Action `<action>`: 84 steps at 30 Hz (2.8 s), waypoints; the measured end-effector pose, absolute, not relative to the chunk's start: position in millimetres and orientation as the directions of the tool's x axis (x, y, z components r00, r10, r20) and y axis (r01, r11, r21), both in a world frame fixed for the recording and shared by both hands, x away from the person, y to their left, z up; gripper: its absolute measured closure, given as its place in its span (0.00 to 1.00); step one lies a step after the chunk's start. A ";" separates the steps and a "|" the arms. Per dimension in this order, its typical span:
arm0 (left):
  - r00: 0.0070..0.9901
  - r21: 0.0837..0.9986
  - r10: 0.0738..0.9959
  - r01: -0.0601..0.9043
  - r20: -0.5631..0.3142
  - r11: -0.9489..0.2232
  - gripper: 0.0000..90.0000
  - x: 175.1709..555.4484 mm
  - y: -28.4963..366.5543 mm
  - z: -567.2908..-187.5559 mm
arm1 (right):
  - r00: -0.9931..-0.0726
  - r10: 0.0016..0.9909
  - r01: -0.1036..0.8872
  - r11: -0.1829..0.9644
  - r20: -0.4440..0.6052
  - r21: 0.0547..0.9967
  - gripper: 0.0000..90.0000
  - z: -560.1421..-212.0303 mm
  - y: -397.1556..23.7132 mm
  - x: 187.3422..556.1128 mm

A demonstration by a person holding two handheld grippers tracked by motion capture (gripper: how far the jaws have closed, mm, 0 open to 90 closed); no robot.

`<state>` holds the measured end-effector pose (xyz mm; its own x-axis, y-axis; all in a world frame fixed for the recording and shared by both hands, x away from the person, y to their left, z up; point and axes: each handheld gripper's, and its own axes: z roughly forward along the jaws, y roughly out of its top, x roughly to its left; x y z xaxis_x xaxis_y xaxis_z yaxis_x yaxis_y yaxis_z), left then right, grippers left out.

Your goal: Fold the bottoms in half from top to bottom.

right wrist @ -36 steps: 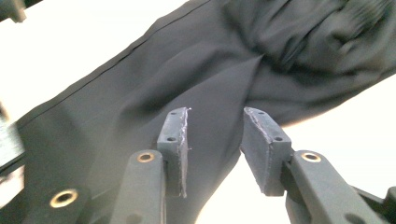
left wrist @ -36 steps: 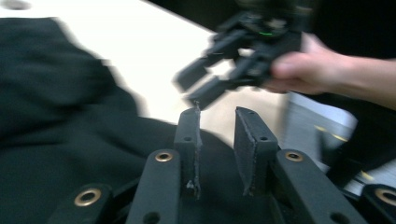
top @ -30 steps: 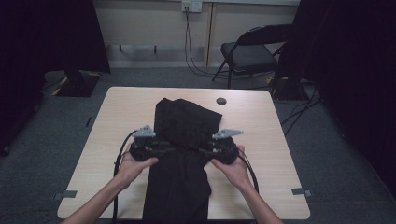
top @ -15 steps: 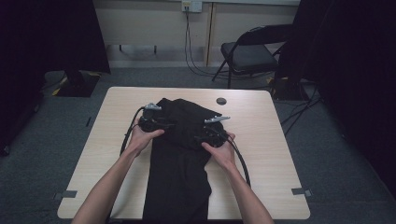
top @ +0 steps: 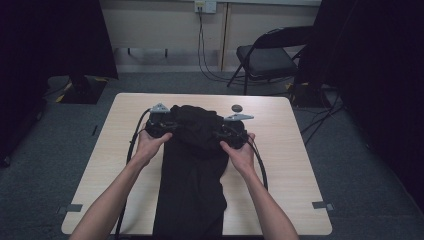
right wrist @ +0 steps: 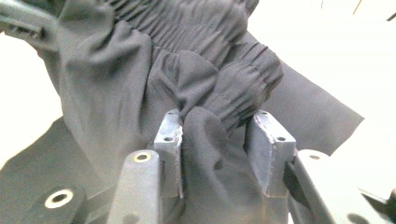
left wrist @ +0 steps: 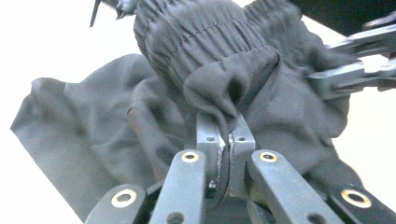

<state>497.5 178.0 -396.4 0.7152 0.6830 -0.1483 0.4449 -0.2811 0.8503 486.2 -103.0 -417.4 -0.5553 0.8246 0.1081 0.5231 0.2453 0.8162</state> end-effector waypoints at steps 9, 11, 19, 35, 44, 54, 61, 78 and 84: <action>0.809 0.933 0.578 0.280 -0.104 -0.225 0.97 433.2 182.7 -318.5 | -0.639 0.757 0.404 0.183 0.133 0.896 0.88 -340.7 -120.7 450.8; 0.818 0.937 0.563 0.278 -0.116 -0.213 0.97 414.4 184.3 -306.2 | -0.668 0.732 0.377 0.176 0.135 0.909 0.88 -322.8 -124.9 436.1; 0.859 0.907 0.472 0.343 -0.199 -0.243 0.97 330.4 192.8 -318.0 | -0.760 0.636 0.355 0.230 0.136 0.906 0.88 -314.6 -133.3 364.9; 0.772 0.646 0.573 0.590 -0.275 -0.484 0.97 349.1 173.5 -468.2 | -0.712 0.682 0.598 0.464 0.168 0.653 0.88 -475.4 -109.5 349.3; 0.745 0.682 0.647 0.560 -0.166 -0.470 0.97 407.6 156.8 -477.2 | -0.632 0.766 0.620 0.409 0.117 0.670 0.88 -483.0 -109.0 418.8; 0.689 0.727 0.696 0.582 -0.204 -0.364 0.96 448.6 153.5 -484.0 | -0.572 0.812 0.637 0.351 0.115 0.686 0.87 -483.3 -114.1 465.7; 0.715 0.731 0.671 0.563 -0.196 -0.386 0.84 442.1 167.6 -464.8 | -0.610 0.776 0.623 0.344 0.161 0.703 0.61 -473.8 -124.1 454.1; 0.745 0.794 0.620 0.522 -0.246 -0.312 0.58 472.7 164.2 -424.1 | -0.562 0.793 0.648 0.243 0.237 0.722 0.39 -462.8 -133.1 483.8; 0.742 0.765 0.632 0.535 -0.224 -0.358 0.55 470.8 179.5 -425.9 | -0.579 0.783 0.657 0.283 0.227 0.699 0.57 -469.8 -121.2 487.1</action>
<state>470.8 179.5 -425.9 0.7422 0.6318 -0.2236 0.5350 -0.3576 0.7654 487.1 -121.2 -469.8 -0.5786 0.7833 0.2273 0.6573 0.2828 0.6986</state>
